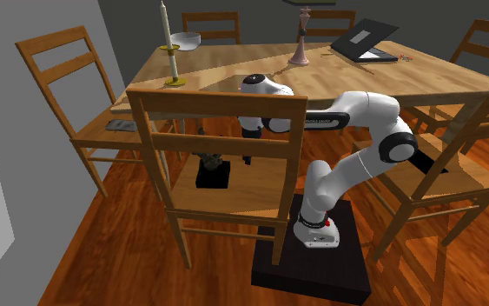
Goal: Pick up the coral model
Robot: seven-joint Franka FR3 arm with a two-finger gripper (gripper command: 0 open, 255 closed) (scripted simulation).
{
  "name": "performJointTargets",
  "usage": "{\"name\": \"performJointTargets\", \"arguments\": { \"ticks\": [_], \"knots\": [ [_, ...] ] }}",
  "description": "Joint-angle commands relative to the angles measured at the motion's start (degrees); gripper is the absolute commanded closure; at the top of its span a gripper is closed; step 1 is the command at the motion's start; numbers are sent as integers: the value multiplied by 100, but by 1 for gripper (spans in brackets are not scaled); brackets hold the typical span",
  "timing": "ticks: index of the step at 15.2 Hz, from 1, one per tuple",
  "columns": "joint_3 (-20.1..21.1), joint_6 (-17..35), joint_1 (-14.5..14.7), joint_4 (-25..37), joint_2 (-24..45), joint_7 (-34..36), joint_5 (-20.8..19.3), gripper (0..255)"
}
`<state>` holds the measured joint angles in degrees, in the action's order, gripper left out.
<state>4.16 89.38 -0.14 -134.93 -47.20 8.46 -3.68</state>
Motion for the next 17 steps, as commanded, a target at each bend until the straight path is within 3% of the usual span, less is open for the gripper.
{"name": "performJointTargets", "arguments": {
  "ticks": [1,13,17],
  "knots": [
    [0,0,0,0,0,0,0,0],
    [-435,-1281,498,3478,2240,-1132,792,0],
    [-429,-970,494,3003,2077,-1153,789,0]
  ]
}}
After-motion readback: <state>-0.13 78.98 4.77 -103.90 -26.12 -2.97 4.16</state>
